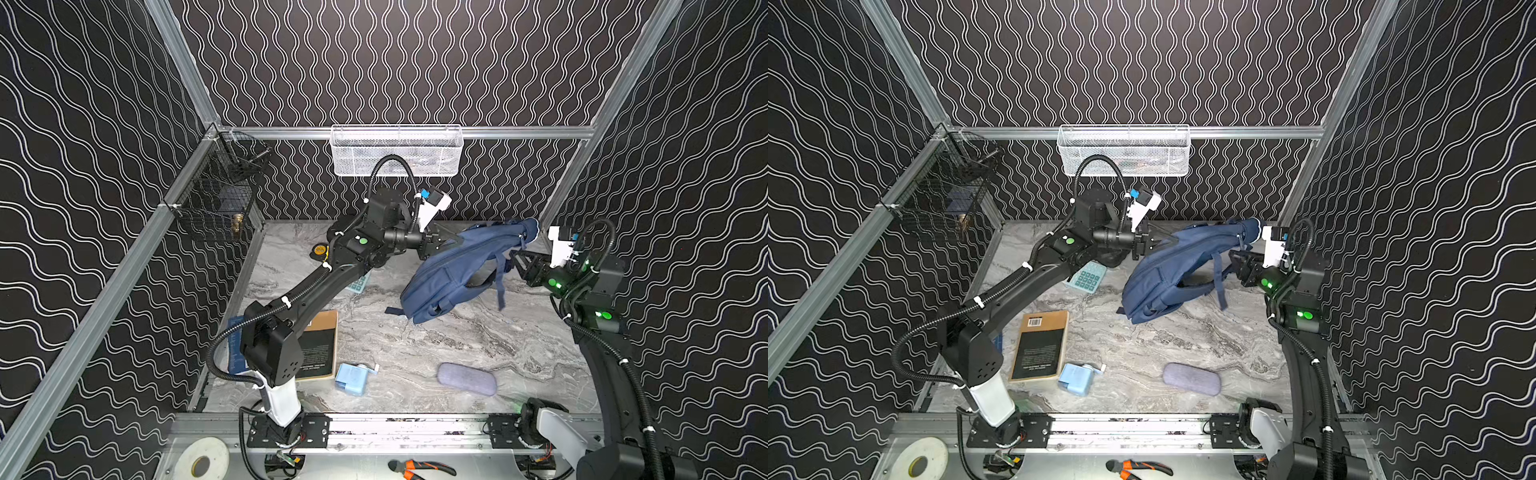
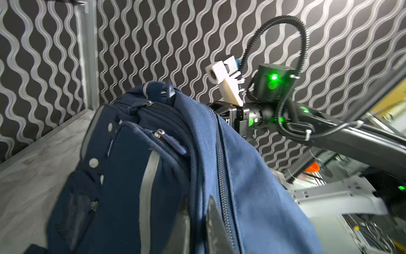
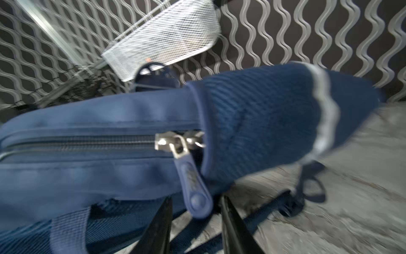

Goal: Pack books, pencil case, and school supplies into a backpack
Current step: Unzip the student bag at the center of the table.

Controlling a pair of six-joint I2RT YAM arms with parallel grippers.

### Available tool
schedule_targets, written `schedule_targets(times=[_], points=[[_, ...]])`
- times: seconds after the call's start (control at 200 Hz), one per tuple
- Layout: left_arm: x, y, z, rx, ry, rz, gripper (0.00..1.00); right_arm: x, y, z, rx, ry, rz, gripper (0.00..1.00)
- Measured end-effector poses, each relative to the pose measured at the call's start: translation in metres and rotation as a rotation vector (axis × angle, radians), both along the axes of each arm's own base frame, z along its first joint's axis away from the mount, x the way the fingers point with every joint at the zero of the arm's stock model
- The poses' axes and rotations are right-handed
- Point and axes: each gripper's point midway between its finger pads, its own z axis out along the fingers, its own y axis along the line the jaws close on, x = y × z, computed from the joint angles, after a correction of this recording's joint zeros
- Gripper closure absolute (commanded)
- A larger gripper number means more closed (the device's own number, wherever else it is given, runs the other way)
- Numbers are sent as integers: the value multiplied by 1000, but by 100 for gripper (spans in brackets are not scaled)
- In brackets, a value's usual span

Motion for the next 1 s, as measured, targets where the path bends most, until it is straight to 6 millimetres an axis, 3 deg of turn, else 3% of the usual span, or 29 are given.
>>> schedule_targets(times=[0.355,0.576,0.886,0.996], points=[[-17,8,-28,65,-40,-58,100,-13,19,-12,13,10,74,71],[-11,9,-38,92,-49,-32,100,-30,36,-16,49,53,117,88],[-5,7,-52,111,-38,-26,100,-53,46,-41,67,150,125,100],[-4,7,-57,118,-31,-21,100,-55,44,-47,59,177,98,100]])
